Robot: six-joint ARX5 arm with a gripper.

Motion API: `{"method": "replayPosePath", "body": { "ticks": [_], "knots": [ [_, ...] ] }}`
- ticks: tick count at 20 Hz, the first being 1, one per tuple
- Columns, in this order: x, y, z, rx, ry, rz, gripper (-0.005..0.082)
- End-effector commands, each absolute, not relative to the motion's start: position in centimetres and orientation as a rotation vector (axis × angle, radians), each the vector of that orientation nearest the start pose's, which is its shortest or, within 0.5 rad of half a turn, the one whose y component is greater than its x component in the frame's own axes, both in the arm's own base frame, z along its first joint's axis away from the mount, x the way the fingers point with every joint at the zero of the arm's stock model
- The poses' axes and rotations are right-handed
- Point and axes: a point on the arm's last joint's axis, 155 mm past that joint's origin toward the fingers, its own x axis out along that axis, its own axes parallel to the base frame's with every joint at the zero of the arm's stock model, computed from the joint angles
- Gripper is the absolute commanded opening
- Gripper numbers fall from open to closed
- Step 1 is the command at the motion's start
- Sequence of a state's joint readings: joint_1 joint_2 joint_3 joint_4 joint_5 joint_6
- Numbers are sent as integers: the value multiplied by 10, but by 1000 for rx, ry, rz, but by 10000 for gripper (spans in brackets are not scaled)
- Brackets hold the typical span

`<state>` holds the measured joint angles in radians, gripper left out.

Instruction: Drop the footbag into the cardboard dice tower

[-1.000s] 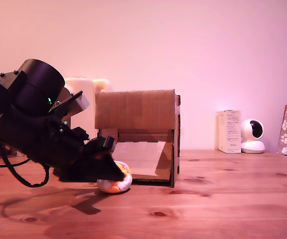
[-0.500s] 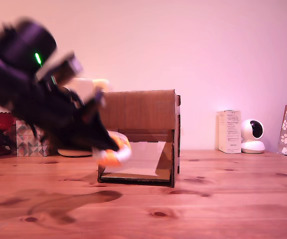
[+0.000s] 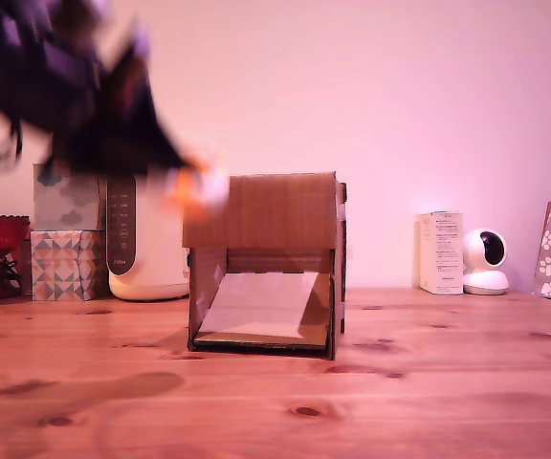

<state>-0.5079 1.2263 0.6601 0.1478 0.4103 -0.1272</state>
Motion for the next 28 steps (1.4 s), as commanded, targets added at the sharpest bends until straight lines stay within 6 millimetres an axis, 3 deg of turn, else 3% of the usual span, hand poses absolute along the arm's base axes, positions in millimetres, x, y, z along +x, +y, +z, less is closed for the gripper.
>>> {"method": "replayPosePath", "body": {
  "ticks": [1, 4, 9, 18, 24, 26, 28],
  "knots": [
    [306, -255, 210, -98, 346, -893, 21],
    [317, -254, 263, -104, 127, -879, 21],
    [341, -265, 287, -63, 61, -866, 22],
    [408, -304, 250, 16, 395, -857, 25],
    [428, -315, 237, 49, 439, -859, 28],
    [429, -314, 238, 67, 424, -860, 104],
    [431, -314, 241, 69, 415, -850, 330]
  ]
}}
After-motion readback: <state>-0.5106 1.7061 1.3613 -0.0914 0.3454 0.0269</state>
